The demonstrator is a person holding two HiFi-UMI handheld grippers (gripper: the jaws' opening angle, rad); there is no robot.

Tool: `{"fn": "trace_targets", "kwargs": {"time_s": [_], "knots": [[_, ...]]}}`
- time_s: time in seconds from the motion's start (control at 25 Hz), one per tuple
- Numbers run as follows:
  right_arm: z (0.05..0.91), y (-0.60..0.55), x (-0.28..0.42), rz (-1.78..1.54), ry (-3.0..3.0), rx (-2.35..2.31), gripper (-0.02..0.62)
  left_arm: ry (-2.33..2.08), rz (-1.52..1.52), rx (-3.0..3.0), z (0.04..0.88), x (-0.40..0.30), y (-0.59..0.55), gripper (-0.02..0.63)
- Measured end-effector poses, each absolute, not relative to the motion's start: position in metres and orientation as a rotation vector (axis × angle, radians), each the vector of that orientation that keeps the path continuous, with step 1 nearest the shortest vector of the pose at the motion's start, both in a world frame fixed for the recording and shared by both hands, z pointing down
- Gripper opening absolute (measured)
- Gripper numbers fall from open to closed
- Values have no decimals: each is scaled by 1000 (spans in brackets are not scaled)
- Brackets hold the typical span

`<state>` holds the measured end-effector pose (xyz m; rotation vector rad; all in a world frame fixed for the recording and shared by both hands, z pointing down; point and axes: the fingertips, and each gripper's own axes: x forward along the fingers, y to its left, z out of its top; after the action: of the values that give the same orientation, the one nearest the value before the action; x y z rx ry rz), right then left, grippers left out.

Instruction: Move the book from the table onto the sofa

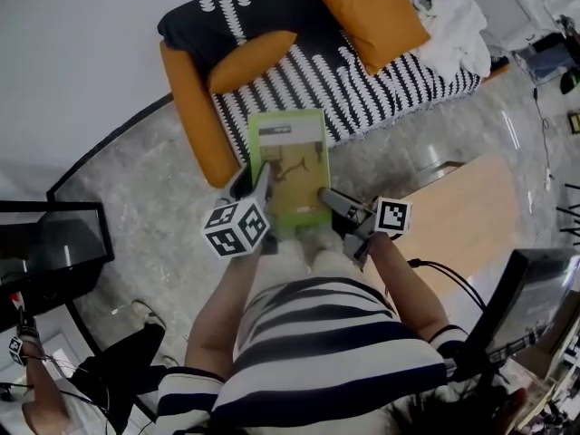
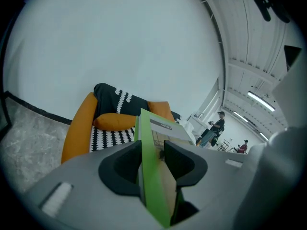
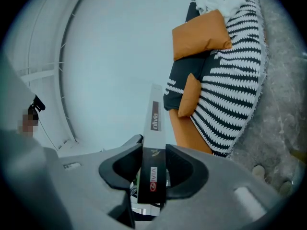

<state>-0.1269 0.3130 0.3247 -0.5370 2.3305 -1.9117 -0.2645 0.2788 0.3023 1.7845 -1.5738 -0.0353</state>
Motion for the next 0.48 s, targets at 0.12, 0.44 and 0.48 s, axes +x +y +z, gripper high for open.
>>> {"fn": "trace_targets", "kwargs": {"time_s": [0.12, 0.44, 0.48], "knots": [[325, 298, -136, -1885, 2326, -565, 149, -1556, -34, 1803, 304, -273, 261, 149], [330, 281, -140, -1885, 2300, -625, 149, -1499, -21, 1811, 312, -276, 238, 147], [330, 279, -140, -1883, 2290, -629, 149, -1498, -19, 1818, 312, -275, 236, 147]]}}
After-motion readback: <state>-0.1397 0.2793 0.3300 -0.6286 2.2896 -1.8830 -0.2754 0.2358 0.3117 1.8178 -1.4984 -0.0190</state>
